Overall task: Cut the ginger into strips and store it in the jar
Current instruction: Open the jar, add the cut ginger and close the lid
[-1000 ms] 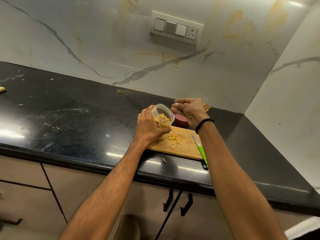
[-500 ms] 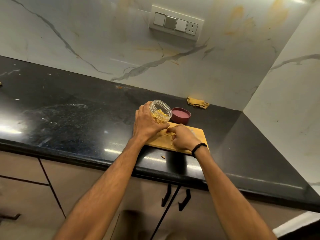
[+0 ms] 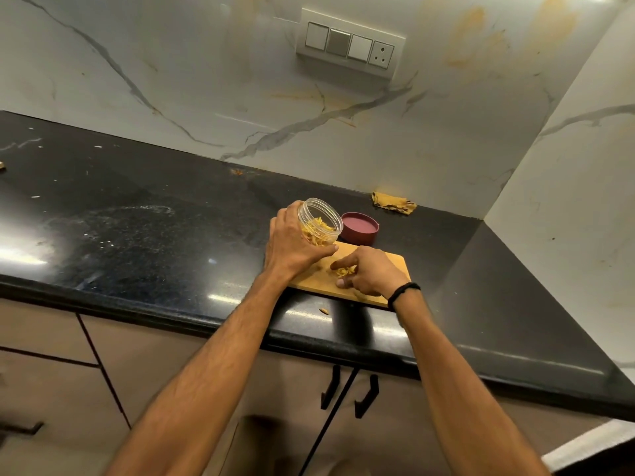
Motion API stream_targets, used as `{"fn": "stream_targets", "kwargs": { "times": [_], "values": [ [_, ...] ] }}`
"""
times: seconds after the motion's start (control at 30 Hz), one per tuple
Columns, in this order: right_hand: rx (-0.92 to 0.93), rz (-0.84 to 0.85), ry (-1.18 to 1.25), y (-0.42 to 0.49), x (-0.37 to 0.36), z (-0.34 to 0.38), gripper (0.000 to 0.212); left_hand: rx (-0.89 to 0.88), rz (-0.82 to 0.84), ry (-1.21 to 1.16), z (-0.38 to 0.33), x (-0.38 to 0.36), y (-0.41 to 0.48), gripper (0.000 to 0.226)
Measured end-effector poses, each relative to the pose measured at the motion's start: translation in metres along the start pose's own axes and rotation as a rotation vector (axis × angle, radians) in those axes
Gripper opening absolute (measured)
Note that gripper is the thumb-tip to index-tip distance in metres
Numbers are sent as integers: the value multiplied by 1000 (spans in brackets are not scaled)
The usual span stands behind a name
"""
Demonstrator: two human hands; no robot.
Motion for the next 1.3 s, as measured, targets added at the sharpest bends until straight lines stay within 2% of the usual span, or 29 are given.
{"fn": "stream_targets", "kwargs": {
  "times": [0.13, 0.37, 0.73, 0.83, 0.93, 1.0, 1.07, 1.17, 1.3],
  "values": [
    [-39, -106, -8, 5, 4, -1, 32, 0, 7, -1, 0, -1, -1, 113],
    [40, -125, -120, 8, 2, 8, 28, 2, 7, 6, -1, 0, -1, 113],
    [-200, -198, -17, 22, 3, -5, 17, 20, 10, -3, 2, -1, -1, 115],
    [-285, -174, 232, 17, 6, -29, 8, 21, 15, -3, 2, -1, -1, 115],
    [-352, -250, 821, 5, 19, -43, 11, 18, 21, -2, 2, -2, 0, 114],
    [-313, -331, 1128, 3, 36, -41, 16, 21, 29, -12, 3, -3, 1, 114],
    [-237, -369, 1242, 9, 55, -30, 18, 17, 32, -15, 3, -3, 1, 115],
    [-134, -347, 1118, 25, 74, 0, 14, 24, 35, -7, 4, -4, 2, 114],
    [-104, -199, 648, 47, 70, 35, 20, 28, 29, 0, 4, -2, 0, 114]
  ]
}}
Point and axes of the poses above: each hand's wrist, its own y-axis towards the middle knuckle, its own x-axis out of the back of the hand, z = x × y, the point moved 7 cm from there along y, towards the middle knuckle, and after that the axes turned 10 degrees about x, right-handed, at the moved point
